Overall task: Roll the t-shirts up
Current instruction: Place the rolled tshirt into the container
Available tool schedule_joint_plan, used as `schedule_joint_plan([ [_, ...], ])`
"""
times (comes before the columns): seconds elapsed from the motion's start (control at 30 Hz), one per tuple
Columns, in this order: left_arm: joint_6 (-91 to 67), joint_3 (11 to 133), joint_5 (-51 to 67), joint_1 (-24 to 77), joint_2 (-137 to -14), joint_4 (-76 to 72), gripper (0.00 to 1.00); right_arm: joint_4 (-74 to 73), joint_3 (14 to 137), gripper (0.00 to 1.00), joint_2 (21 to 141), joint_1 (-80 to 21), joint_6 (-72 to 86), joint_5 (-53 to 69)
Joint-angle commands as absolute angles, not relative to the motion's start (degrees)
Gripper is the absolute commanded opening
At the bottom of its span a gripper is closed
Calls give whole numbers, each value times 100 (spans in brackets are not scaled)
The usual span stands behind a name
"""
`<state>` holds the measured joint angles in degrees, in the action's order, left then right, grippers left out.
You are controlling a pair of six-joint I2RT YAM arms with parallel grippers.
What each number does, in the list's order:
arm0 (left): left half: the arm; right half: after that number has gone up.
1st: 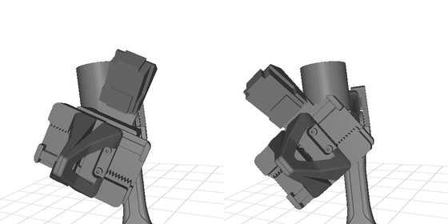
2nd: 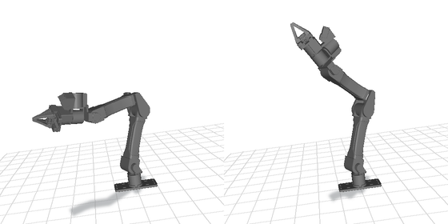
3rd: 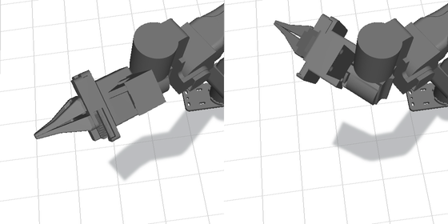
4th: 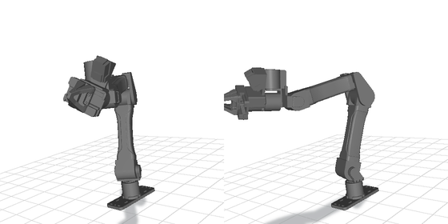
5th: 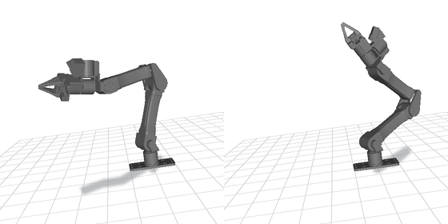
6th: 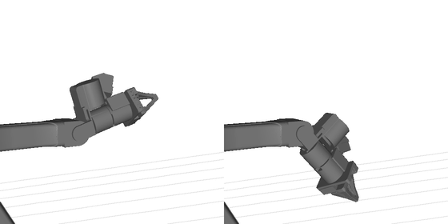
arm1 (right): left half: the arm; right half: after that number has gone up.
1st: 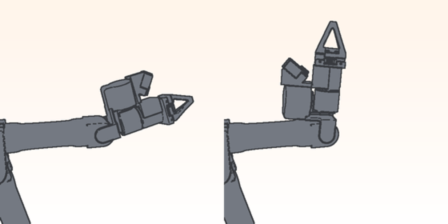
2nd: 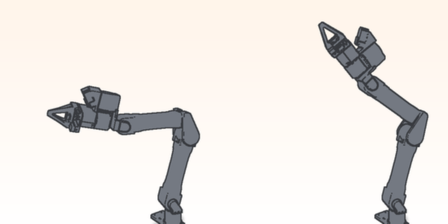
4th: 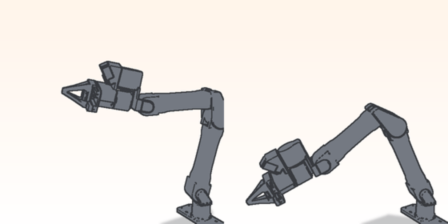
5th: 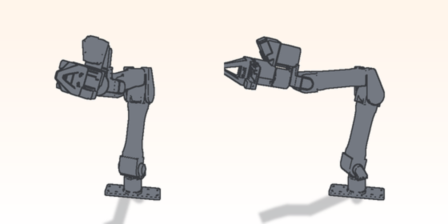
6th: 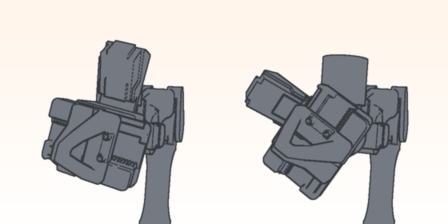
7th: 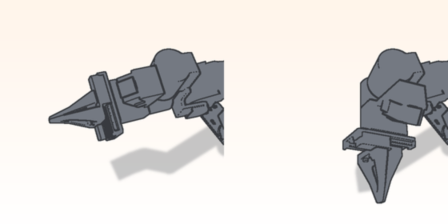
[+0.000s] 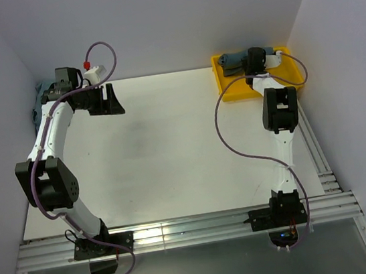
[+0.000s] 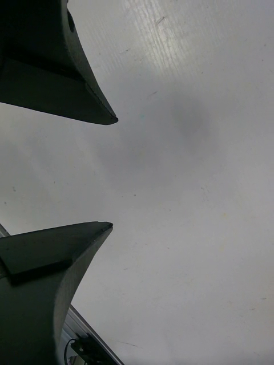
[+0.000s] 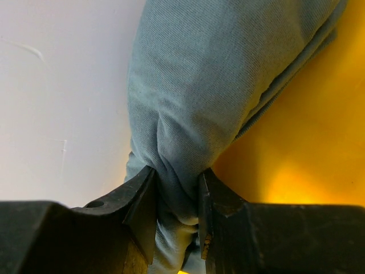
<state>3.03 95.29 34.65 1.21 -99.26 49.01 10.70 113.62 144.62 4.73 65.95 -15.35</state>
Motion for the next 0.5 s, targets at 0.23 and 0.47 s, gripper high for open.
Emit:
schedule_joint_plan([
  [0.23,448,9835,3577,184,-9984,4931,73,1284,11320,55,14317,633,6882,-1275],
  [0.47,448,9888,3630,185,-10011,4983,73,985,11329,65,14195,659,7101,-1064],
])
